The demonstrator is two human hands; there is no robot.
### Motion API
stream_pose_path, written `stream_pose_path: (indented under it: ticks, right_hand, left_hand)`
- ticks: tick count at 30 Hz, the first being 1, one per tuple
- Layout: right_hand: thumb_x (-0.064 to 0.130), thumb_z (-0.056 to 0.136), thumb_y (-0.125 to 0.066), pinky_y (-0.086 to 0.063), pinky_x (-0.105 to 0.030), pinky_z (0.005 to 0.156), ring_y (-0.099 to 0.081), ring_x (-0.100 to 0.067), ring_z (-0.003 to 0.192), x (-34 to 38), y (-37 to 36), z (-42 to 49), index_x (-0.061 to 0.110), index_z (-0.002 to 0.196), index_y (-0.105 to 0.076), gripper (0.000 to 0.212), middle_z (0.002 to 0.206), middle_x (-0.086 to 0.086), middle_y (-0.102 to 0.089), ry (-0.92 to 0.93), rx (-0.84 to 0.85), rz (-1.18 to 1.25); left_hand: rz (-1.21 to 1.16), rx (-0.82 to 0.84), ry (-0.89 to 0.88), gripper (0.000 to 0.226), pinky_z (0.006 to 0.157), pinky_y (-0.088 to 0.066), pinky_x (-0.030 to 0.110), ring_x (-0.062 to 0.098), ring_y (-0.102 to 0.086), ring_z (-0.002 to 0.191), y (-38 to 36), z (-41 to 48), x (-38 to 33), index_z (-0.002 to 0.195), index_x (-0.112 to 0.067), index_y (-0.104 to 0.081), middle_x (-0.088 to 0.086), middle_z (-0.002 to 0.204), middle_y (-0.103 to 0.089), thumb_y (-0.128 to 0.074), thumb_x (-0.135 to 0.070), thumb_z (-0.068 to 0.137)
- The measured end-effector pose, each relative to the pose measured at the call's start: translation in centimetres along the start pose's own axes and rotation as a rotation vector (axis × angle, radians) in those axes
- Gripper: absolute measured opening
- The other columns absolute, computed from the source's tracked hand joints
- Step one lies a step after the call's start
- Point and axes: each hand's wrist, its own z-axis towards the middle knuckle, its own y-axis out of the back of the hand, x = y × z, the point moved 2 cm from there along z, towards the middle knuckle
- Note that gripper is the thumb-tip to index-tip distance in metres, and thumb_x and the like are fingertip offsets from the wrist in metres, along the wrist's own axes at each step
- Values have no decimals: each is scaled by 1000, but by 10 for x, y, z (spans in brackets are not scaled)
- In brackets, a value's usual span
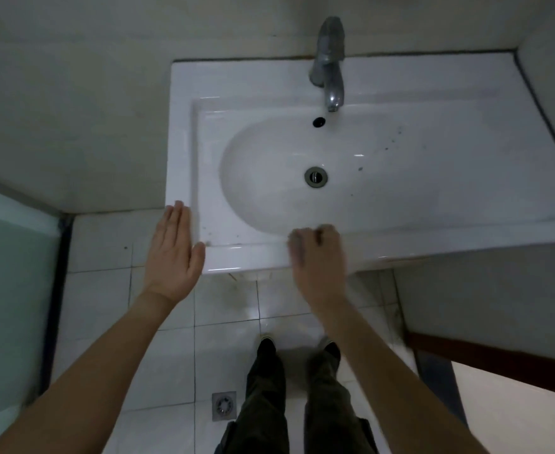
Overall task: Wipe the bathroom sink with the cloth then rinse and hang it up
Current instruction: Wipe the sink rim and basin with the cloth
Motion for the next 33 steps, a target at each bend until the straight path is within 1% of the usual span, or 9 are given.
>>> stream_pose_path:
  ticks: [6, 10, 12, 14, 19, 23, 25, 29, 33]
  right_hand:
    - [25, 92, -53, -45, -43, 77, -49, -41, 89, -166, 57, -6, 1, 88, -57, 25, 103, -26, -47, -515, -134, -36]
    - [15, 91, -44, -40, -42, 76, -44, -37, 92, -94, 29, -1, 4, 91, -54, 14, 101, -20, -47, -292, -82, -200]
    - [3, 84, -30, -34, -42, 75, -45, -37, 94, -20, -1, -1, 2, 107, -54, 33, 100, -21, -52, -78, 55, -209]
    - [3, 88, -10, -30, -40, 70, -48, -33, 89, 48, -21, 6, 3, 105, -59, 52, 94, -18, -55, -14, 69, -74]
    - [25, 95, -47, -40, -33, 66, -47, -25, 79, 89, -29, 15, 9, 92, -60, 21, 91, -12, -54, 25, 115, 40]
    - [12, 97, -45, -48, -38, 65, -52, -29, 82, 14, -2, 6, 8, 102, -59, 15, 90, -13, -57, 135, 180, -93]
    - [8, 95, -51, -47, -40, 69, -49, -31, 82, -37, 16, 0, 5, 101, -55, 8, 91, -16, -56, -5, 136, -116]
    - [24, 95, -57, -35, -32, 76, -44, -32, 92, -75, 29, -1, 2, 102, -57, 23, 107, -23, -47, -450, -52, 21]
    - [27, 97, -50, -42, -41, 73, -44, -36, 91, -11, 0, -2, 3, 102, -57, 25, 108, -24, -47, -428, -71, -27]
  left_hand:
    - [-59, -18, 21, 63, 122, -11, 43, 34, -11, 148, -2, -1, 0, 147, 8, -21, 24, 157, -17, -26, -27, 95]
    - [-76, -47, -2, 61, 122, -13, 45, 36, -15, 147, -5, 0, 0, 145, 10, -23, 25, 156, -21, -30, -22, 94]
    - [-86, -48, 1, 60, 122, -13, 45, 35, -14, 147, -4, 1, -2, 146, 10, -23, 25, 156, -20, -29, -22, 95]
    - [-84, -31, -3, 60, 122, -10, 42, 33, -11, 148, -3, 2, -3, 147, 9, -21, 24, 157, -18, -28, -23, 96]
    - [-80, -31, -1, 60, 123, -7, 38, 30, -7, 150, -2, 0, -1, 149, 6, -17, 20, 159, -13, -25, -26, 99]
    - [-73, 0, 2, 60, 123, -6, 38, 30, -8, 149, 2, 0, 0, 149, 5, -18, 20, 159, -14, -25, -27, 99]
    - [-67, -2, 13, 60, 123, -3, 34, 30, -8, 149, 3, 0, 0, 148, 6, -19, 21, 159, -15, -24, -27, 99]
    - [-98, -6, 27, 60, 123, -8, 38, 30, -8, 149, 1, 1, 2, 148, 6, -19, 21, 159, -15, -24, -27, 98]
    - [-130, 0, 4, 62, 123, -7, 40, 31, -8, 149, -3, 1, 7, 148, 6, -19, 21, 159, -15, -26, -27, 97]
